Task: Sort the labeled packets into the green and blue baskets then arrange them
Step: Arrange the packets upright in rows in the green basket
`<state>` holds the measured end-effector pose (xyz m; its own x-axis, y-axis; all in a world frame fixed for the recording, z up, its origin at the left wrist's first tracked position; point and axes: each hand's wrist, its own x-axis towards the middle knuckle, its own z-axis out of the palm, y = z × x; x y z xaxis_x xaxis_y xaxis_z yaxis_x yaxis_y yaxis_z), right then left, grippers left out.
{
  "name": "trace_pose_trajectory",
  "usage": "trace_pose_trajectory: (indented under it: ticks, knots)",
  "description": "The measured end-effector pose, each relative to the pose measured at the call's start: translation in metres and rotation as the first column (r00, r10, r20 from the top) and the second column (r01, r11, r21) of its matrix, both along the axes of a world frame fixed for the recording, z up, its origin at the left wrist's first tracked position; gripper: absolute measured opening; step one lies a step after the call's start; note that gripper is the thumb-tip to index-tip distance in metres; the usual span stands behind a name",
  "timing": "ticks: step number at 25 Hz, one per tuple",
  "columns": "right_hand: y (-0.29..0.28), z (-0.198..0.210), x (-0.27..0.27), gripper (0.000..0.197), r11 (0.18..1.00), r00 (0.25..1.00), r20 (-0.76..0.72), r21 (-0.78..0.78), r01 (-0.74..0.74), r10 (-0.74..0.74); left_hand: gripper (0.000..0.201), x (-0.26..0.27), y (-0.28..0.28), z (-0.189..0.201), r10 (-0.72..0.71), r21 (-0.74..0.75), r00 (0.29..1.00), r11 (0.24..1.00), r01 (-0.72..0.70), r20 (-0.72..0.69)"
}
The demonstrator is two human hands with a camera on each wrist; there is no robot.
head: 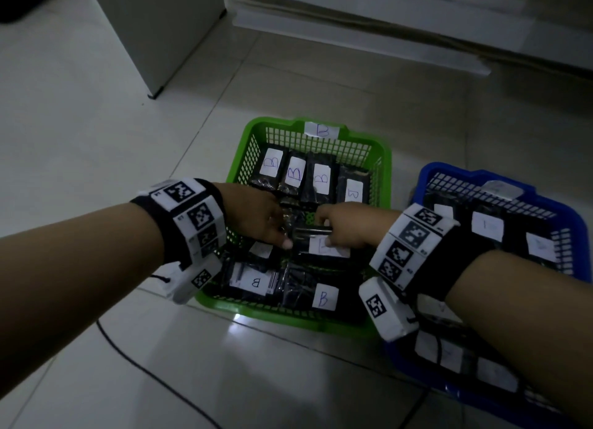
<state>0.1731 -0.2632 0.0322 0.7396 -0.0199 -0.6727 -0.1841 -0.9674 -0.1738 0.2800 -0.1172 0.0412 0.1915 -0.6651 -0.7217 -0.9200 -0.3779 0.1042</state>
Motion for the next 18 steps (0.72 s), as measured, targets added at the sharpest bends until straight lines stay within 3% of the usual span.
trace_pose_trajectory:
  ticks: [4,9,13,18]
  knots:
    - [0.003,-0.012,-0.011,0.037,0.997,0.997,0.028,0.037,0.07,-0.071,0.061,-0.025,0.01,-0.005,0.031,0.052,0.999,0.998,-0.032,0.009]
    - [0.003,-0.017,-0.017,0.031,0.975,0.965,0.145,0.08,0.209,-0.219,0.045,0.005,0.017,0.004,0.12,-0.086,0.989,0.988,-0.128,-0.091]
    - [0.005,-0.013,-0.022,0.029,0.98,0.955,0.217,0.059,0.192,-0.2,0.042,0.014,0.015,0.001,0.033,-0.33,0.996,0.942,-0.057,-0.078]
    - [0.002,-0.011,-0.019,0.03,0.986,0.968,0.194,0.075,0.147,-0.159,0.03,0.002,0.018,-0.021,-0.108,-0.248,0.991,0.965,0.085,-0.079]
